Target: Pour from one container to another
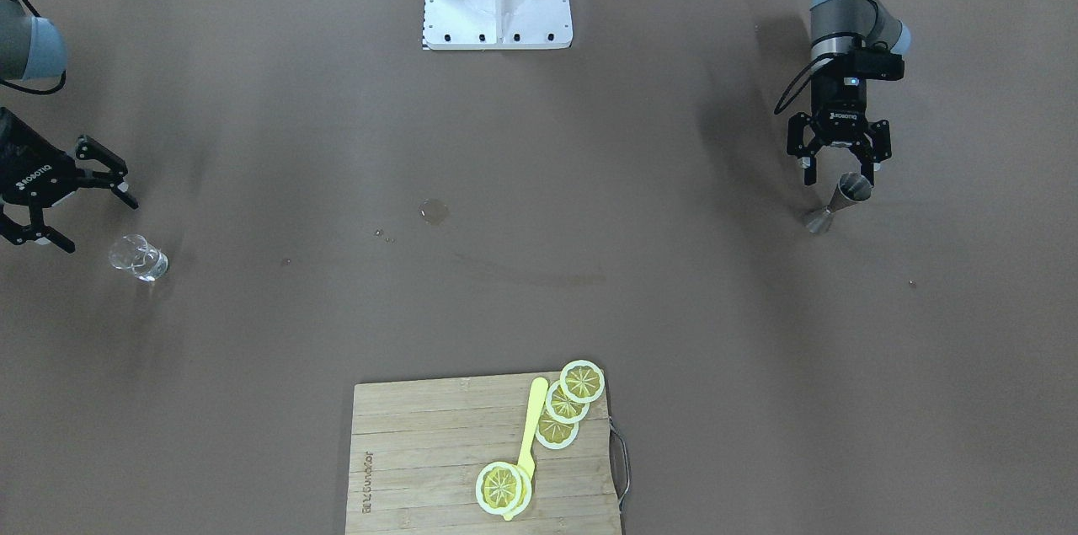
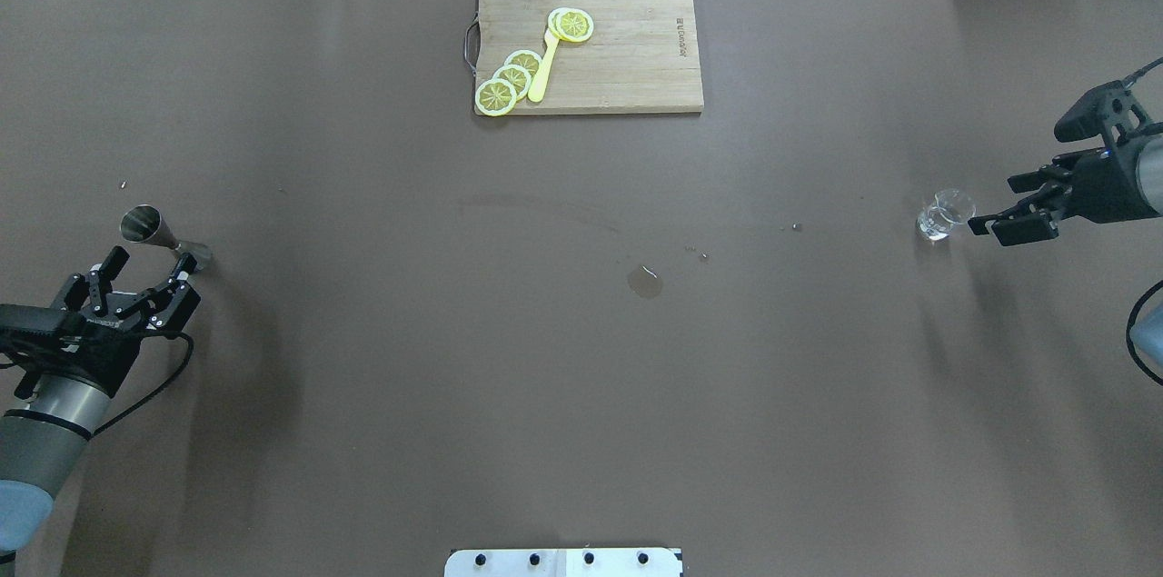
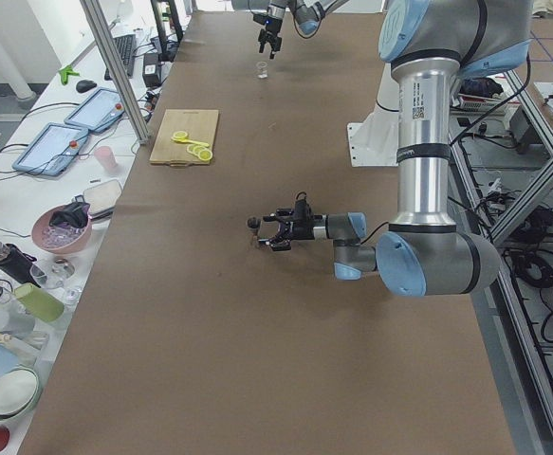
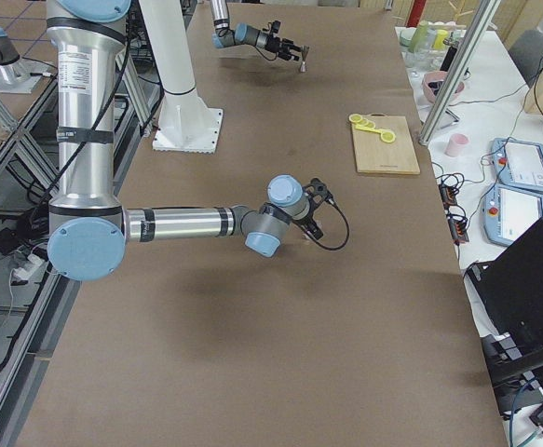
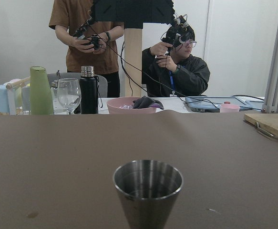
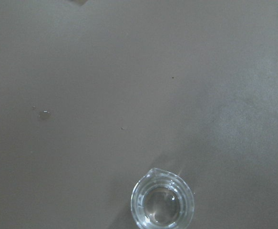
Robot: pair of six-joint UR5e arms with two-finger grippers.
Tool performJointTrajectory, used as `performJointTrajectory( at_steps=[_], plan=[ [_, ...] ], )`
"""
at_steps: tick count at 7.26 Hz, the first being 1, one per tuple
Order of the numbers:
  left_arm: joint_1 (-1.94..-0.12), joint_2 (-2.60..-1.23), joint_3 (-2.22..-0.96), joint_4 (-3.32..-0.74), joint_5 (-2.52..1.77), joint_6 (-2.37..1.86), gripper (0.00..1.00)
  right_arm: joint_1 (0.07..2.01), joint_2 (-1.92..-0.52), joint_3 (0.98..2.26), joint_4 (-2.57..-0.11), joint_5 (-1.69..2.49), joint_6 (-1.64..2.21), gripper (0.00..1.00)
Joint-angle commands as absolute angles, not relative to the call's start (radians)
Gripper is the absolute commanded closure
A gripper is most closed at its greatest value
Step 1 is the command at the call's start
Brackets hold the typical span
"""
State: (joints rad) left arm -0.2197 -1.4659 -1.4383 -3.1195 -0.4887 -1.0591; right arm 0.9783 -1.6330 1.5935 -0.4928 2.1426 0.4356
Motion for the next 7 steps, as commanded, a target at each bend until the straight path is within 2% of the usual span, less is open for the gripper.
performJointTrajectory(
  at_steps=[1,4,7],
  plan=[
    [-0.227,-1.485,-1.416,-3.116,-0.489,-1.075,0.07,0.922,-1.646,1.588,-0.445,2.076,0.445,0.0],
    [-0.255,-1.516,-1.391,-3.109,-0.492,-1.075,0.07,0.891,-1.634,1.465,-0.232,2.031,0.449,0.0],
    [-0.288,-1.558,-1.358,-3.093,-0.499,-1.074,0.07,0.884,-1.611,1.448,-0.151,1.959,0.453,0.0]
  ],
)
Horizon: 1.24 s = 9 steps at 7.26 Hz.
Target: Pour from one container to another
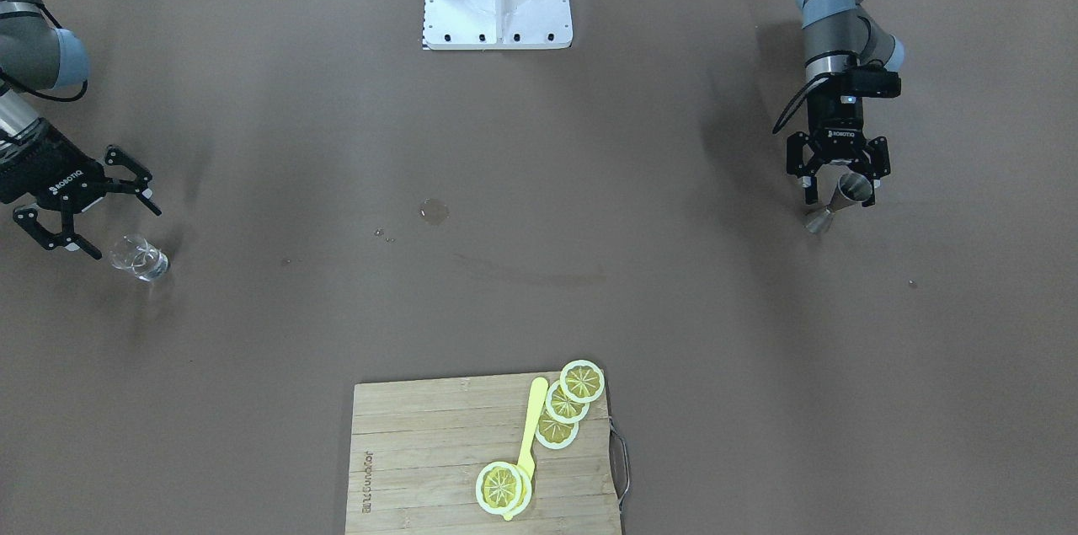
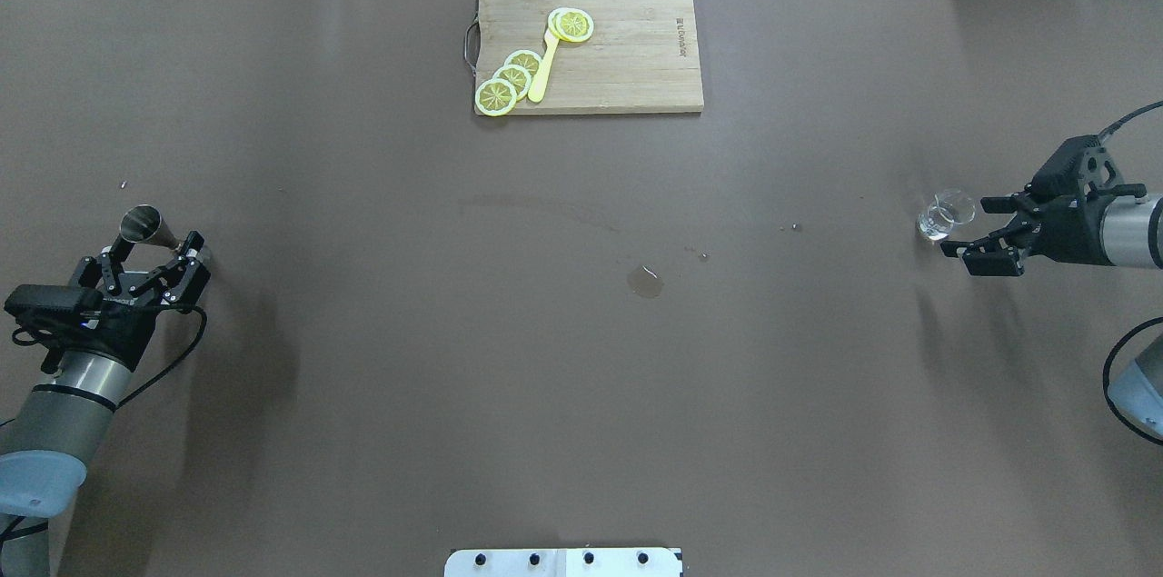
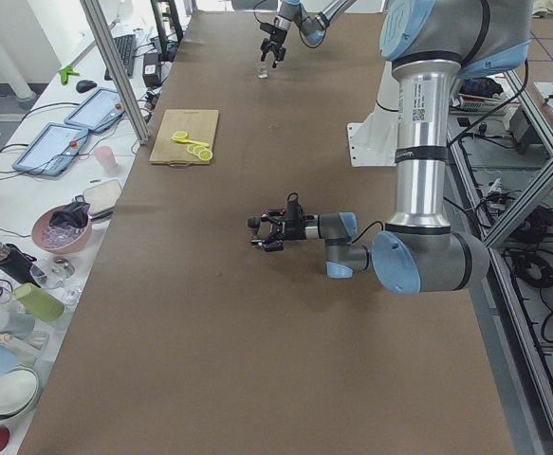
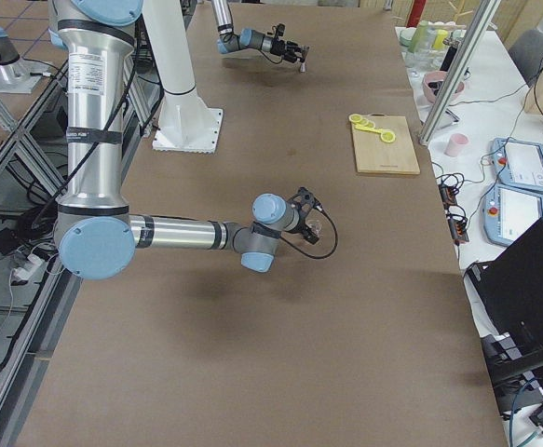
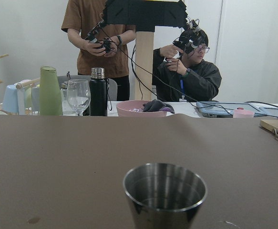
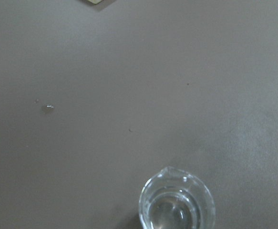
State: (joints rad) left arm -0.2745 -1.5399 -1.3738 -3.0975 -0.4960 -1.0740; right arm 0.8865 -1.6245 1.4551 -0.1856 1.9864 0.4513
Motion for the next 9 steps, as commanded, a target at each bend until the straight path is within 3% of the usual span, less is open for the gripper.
performJointTrajectory(
  at_steps=[1,4,6,7,9],
  plan=[
    [-0.29,-1.563,-1.353,-3.093,-0.499,-1.074,0.07,0.882,-1.605,1.451,-0.14,1.924,0.454,0.0],
    [-0.29,-1.563,-1.348,-3.093,-0.499,-1.078,0.07,0.882,-1.597,1.462,-0.137,1.91,0.466,0.0],
    [-0.29,-1.563,-1.345,-3.093,-0.5,-1.089,0.22,0.882,-1.592,1.392,-0.011,1.896,0.483,0.0],
    [-0.29,-1.563,-1.341,-3.093,-0.5,-1.094,0.36,0.882,-1.588,1.364,0.045,1.896,0.506,0.0],
    [-0.288,-1.563,-1.339,-3.088,-0.5,-1.092,0.42,0.881,-1.554,1.332,0.054,1.894,0.541,0.0]
  ],
)
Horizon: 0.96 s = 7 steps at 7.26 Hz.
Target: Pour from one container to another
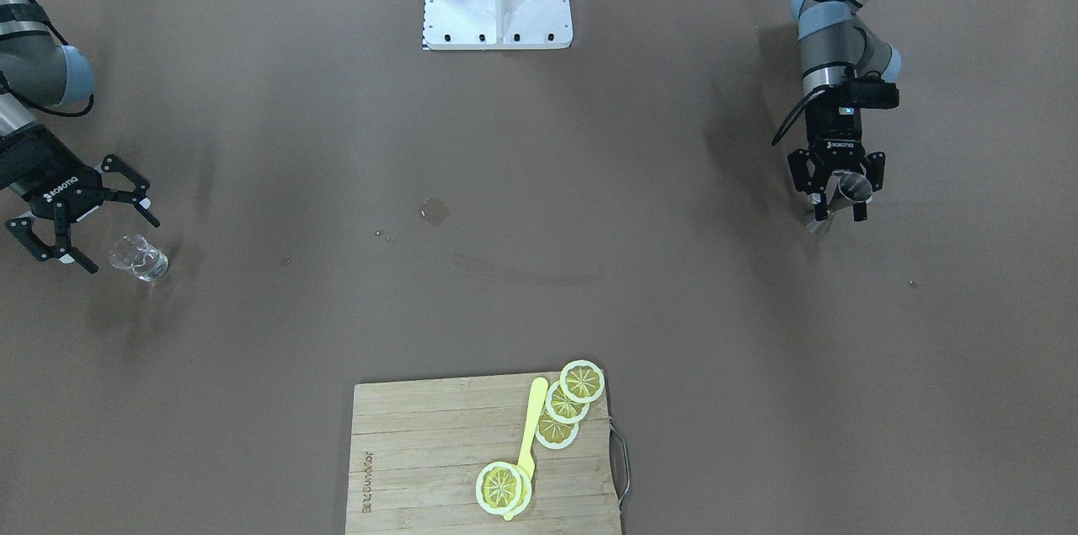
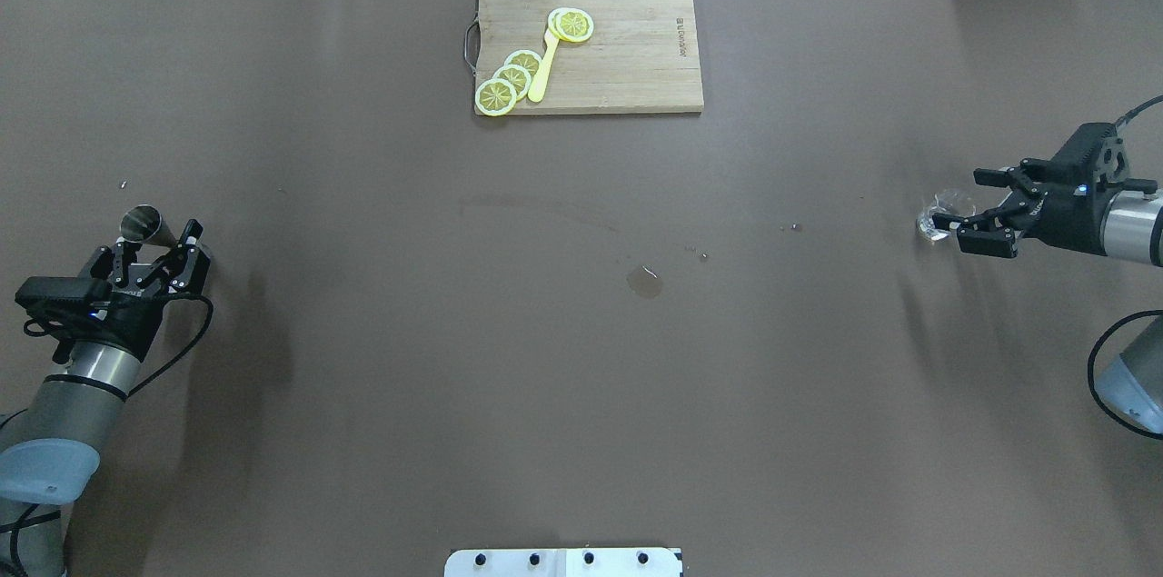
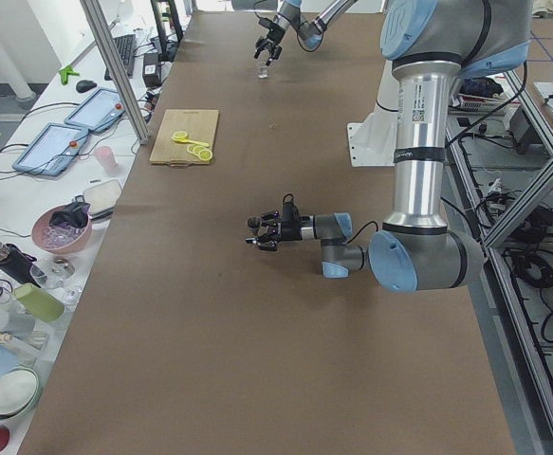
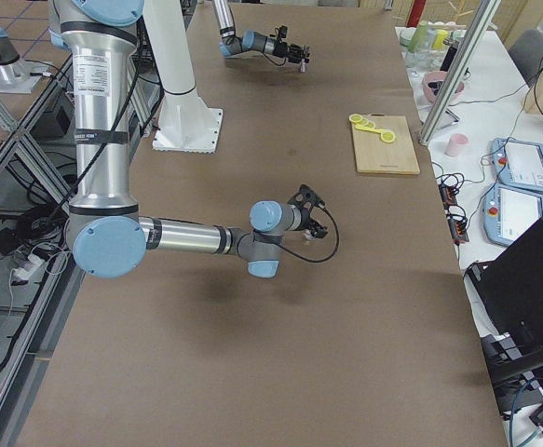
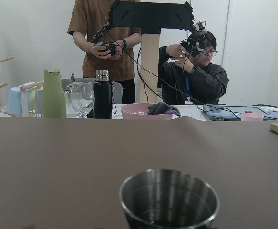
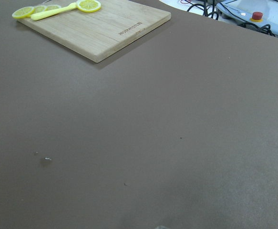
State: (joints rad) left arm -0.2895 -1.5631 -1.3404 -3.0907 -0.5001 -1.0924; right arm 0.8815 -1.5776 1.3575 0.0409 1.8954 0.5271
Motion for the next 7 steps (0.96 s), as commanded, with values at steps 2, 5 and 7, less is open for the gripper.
performJointTrajectory(
  at_steps=[2,5,7],
  plan=[
    [-0.288,-1.563,-1.339,-3.077,-0.502,-1.094,0.42,0.881,-1.529,1.299,0.057,1.887,0.546,0.0],
    [-0.287,-1.563,-1.339,-3.068,-0.509,-1.095,0.43,0.868,-1.514,1.226,0.138,1.882,0.551,0.0],
    [-0.287,-1.563,-1.339,-3.063,-0.518,-1.114,0.45,0.858,-1.509,1.224,0.138,1.882,0.566,0.01]
  ],
)
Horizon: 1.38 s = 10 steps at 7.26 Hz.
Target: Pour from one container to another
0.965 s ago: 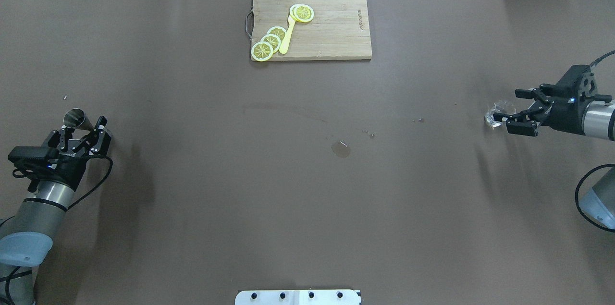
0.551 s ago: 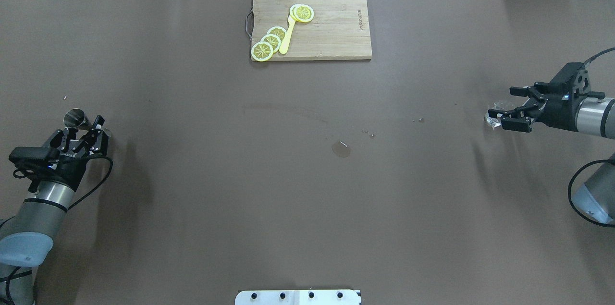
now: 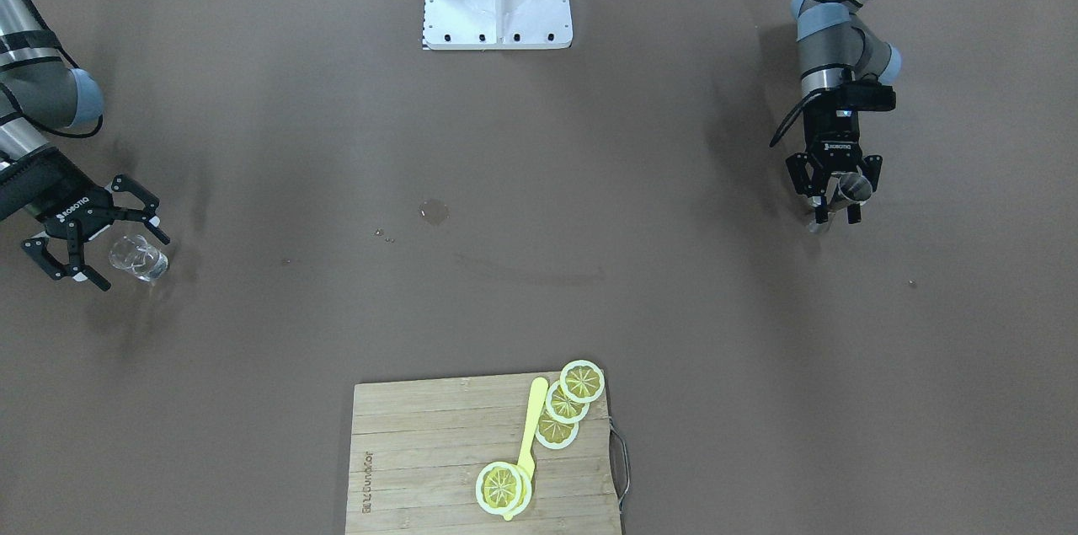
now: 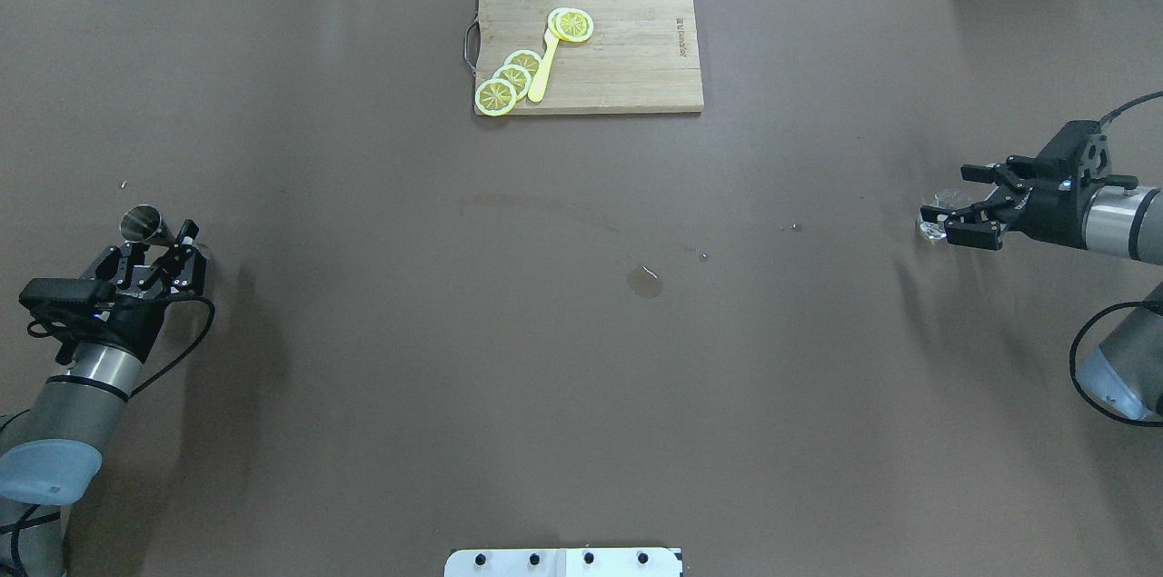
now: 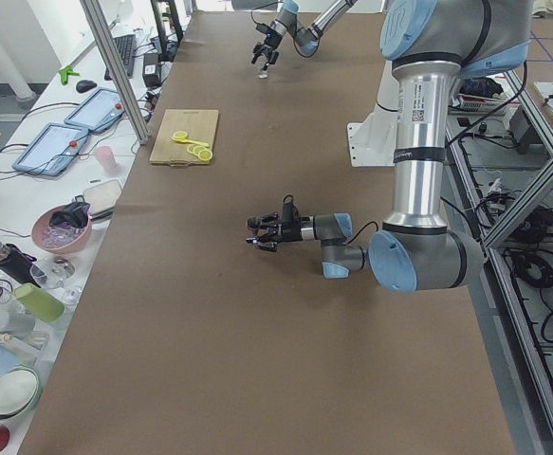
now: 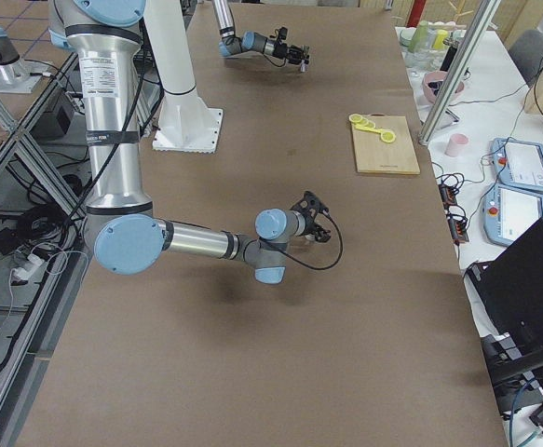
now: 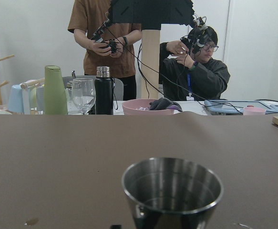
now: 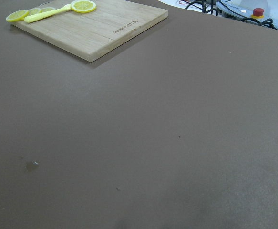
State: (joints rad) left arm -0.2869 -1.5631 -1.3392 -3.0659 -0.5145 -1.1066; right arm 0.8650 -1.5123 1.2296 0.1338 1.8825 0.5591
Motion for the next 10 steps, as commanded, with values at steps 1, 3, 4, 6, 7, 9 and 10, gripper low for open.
performJointTrajectory(
  at_steps=[1,3,4,6,7,9,10],
  plan=[
    [-0.287,-1.563,-1.339,-3.063,-0.518,-1.114,0.53,0.853,-1.509,1.22,0.14,1.882,0.566,0.02],
    [-0.287,-1.563,-1.341,-3.065,-0.518,-1.114,0.71,0.847,-1.508,1.21,0.14,1.884,0.566,0.06],
    [-0.287,-1.563,-1.342,-3.065,-0.518,-1.114,0.73,0.847,-1.509,1.209,0.14,1.885,0.566,0.06],
    [-0.287,-1.563,-1.347,-3.065,-0.517,-1.114,0.78,0.845,-1.509,1.2,0.141,1.887,0.566,0.1],
    [-0.287,-1.562,-1.353,-3.065,-0.517,-1.112,0.81,0.845,-1.509,1.198,0.141,1.887,0.566,0.23],
    [-0.287,-1.562,-1.37,-3.065,-0.518,-1.112,0.9,0.847,-1.509,1.198,0.141,1.887,0.566,0.41],
    [-0.287,-1.562,-1.38,-3.063,-0.531,-1.111,1.0,0.847,-1.511,1.192,0.141,1.888,0.566,0.49]
  ],
)
